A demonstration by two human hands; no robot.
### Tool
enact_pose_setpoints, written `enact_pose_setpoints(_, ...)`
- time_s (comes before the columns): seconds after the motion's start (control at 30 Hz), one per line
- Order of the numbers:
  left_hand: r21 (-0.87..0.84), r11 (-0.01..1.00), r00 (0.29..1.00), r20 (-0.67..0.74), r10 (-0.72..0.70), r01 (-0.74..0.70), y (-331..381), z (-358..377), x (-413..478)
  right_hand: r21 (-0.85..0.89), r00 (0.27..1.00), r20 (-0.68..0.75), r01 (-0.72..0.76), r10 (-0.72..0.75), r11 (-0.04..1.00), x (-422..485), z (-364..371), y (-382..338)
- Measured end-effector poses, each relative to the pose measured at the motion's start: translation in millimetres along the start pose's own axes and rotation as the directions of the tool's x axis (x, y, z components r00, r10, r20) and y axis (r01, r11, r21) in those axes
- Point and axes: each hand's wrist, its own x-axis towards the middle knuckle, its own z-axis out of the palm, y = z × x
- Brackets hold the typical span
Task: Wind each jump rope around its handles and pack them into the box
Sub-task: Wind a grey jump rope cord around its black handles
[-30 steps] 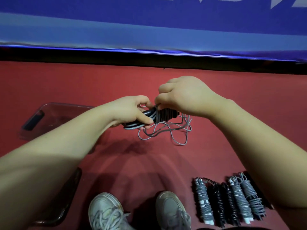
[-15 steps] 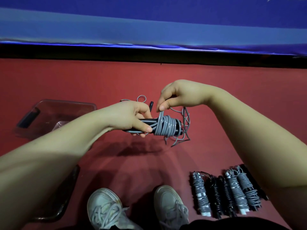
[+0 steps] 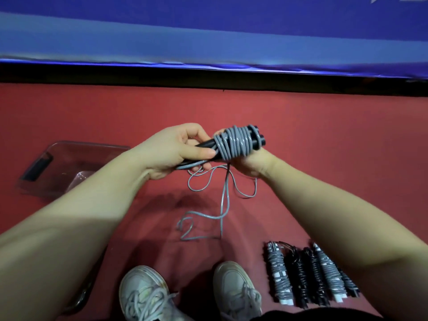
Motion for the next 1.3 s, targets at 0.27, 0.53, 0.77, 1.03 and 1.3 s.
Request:
enact_pose_setpoints(0.27,-0.08,0.996,0.928,-0.373,-0.002,-0.03,-4.9,-1.9,28.6,0.05,0.986,-0.169,0.01,-0.002,0.999,1.6,12.8,7.0)
enact_pose_setpoints(0.53,0.233,0.972,0.835,-0.526,0.164,-0.044,-14.6,1.2,55.0,-0.593,0.972,-0.228,-0.181,0.052,0.784,-1.8,-1.6,-20.4)
enact_pose_setpoints(0.77,0.622,0.78,0.827,-0.472,0.306,0.067,-16.4,9.6,61.5,-0.979,0.984,-0.155,-0.142,-0.085,0.144,-18.8,5.2,-43.3)
enact_pose_setpoints(1.03,0.698,0.698,0.845,-0.463,0.267,0.161,-28.8,-0.3,61.8,-0.999,0.995,-0.008,-0.013,-0.098,-0.051,-21.1,3.8,-70.6)
enact_pose_setpoints(1.3,0.837,0.538,0.947,-0.085,0.311,-0.101,-33.0,4.4,43.5,-0.952,0.953,0.276,0.253,-0.126,-0.175,-19.0,-25.0,-88.6)
